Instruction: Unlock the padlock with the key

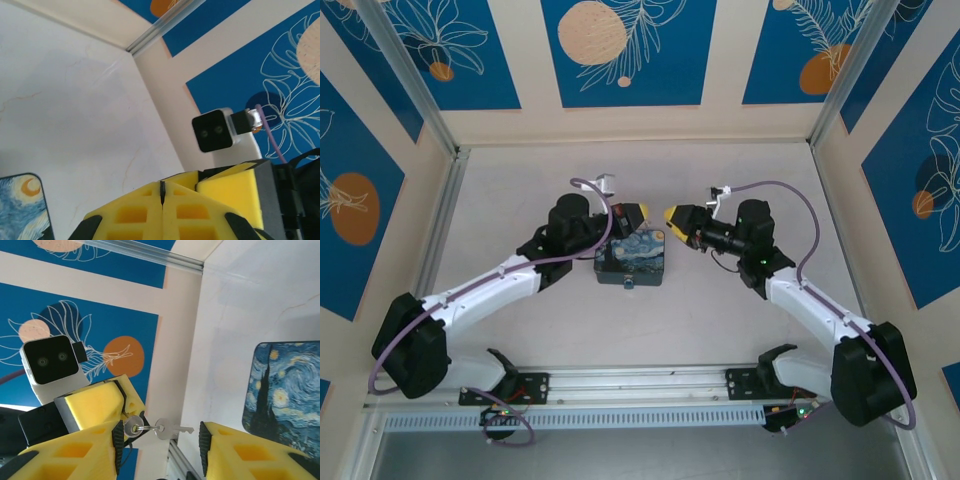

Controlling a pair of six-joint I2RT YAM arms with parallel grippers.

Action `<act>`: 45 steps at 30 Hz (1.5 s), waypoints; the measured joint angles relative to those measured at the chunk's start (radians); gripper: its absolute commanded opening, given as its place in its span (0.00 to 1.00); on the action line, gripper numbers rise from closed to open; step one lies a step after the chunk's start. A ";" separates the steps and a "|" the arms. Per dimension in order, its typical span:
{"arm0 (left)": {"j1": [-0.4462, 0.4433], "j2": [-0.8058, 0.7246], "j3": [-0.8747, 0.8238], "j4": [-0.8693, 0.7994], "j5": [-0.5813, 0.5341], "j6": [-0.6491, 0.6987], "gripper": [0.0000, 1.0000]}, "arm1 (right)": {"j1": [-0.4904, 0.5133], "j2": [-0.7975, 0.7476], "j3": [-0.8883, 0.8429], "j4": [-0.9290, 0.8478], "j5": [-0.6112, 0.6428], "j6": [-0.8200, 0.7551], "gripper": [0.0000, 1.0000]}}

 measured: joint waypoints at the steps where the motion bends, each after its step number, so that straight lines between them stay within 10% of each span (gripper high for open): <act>1: 0.000 0.000 -0.003 0.013 -0.001 -0.007 0.00 | 0.001 0.008 -0.002 0.018 -0.003 0.011 0.44; 13: 0.001 0.020 -0.011 0.084 -0.005 -0.051 0.00 | 0.043 0.120 -0.003 0.205 -0.061 0.103 0.43; 34: 0.001 0.024 -0.024 0.096 -0.019 -0.063 0.00 | 0.059 0.178 -0.003 0.373 -0.106 0.202 0.00; 41: 0.001 0.027 -0.024 0.102 -0.019 -0.064 0.00 | 0.058 0.180 -0.003 0.381 -0.105 0.209 0.00; 45: 0.001 0.027 -0.019 0.063 -0.027 -0.067 0.32 | 0.057 0.184 -0.003 0.373 -0.106 0.209 0.00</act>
